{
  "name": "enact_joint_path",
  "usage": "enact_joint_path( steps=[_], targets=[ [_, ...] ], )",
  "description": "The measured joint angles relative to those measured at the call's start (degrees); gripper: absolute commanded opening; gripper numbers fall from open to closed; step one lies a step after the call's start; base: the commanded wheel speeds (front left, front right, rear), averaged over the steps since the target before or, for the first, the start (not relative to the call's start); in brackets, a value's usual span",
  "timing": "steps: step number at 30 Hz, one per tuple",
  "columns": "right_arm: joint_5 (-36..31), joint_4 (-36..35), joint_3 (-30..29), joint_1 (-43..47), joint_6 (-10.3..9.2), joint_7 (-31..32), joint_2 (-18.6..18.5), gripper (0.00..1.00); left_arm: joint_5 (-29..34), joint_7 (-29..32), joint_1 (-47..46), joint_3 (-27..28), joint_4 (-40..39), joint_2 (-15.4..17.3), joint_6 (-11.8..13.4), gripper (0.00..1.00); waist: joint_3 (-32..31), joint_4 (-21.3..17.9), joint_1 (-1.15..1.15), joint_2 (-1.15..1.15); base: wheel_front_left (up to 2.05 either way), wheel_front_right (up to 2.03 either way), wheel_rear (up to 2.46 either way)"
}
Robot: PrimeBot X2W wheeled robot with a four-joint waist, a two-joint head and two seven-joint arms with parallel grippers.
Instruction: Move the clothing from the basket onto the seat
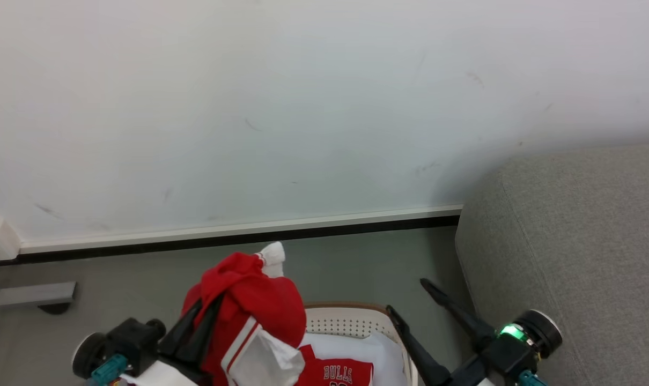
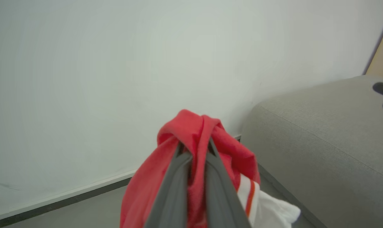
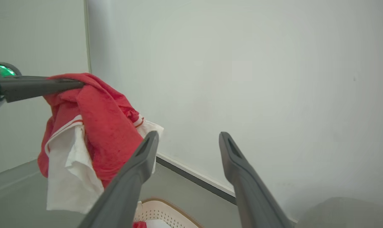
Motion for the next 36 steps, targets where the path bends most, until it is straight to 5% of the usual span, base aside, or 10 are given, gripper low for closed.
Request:
enact_joint_path(
  steps=[11,24,25,26,27,35,36],
  targets=[
    [13.29,2.25,26.39,-17.37,0.00,2.79,-8.25,1.00,2.70,4.00,-4.30,-7.81,-4.95,0.97,-5.75,0.00,-0.70,0.31,0.01,0.00,0.00,0.00,0.00],
    [27.33,5.61,41.69,-26.50,0.00,3.78,-8.87,1.00,-0.03,4.83,-8.47,-19.25,-8.08,0.70,-8.03,0.00,-1.23,0.89,0.01,0.00,0.00,0.00,0.00],
    [28.36,5.68,42.17,-26.63,0.00,3.92,-8.75,0.90,-0.66,4.61,-8.62,-19.70,-8.06,0.64,-8.09,0.00,-1.18,0.92,0.01,0.00,0.00,0.00,0.00],
    [29.21,5.58,42.53,-26.91,0.00,4.24,-8.70,0.34,-0.92,4.52,-8.89,-20.05,-8.02,0.64,-8.10,0.00,-1.09,0.95,0.01,0.00,0.00,0.00,0.00],
    [30.07,5.33,42.73,-27.24,0.00,3.93,-8.65,0.00,-0.99,4.49,-9.26,-20.36,-7.99,0.66,-8.10,0.00,-1.00,1.00,0.01,0.00,0.00,0.00,0.00],
    [33.41,5.24,43.28,-28.64,0.00,2.04,-10.00,0.00,-1.92,3.00,-10.63,-20.54,-6.49,1.44,-7.75,0.00,-0.40,0.80,0.01,0.00,0.00,0.00,0.00],
    [33.49,5.53,43.26,-28.68,0.00,1.68,-10.24,0.00,-1.91,2.86,-10.64,-20.48,-6.19,1.52,-7.72,0.15,-0.35,0.70,0.01,0.00,0.00,0.00,0.00]
  ],
)
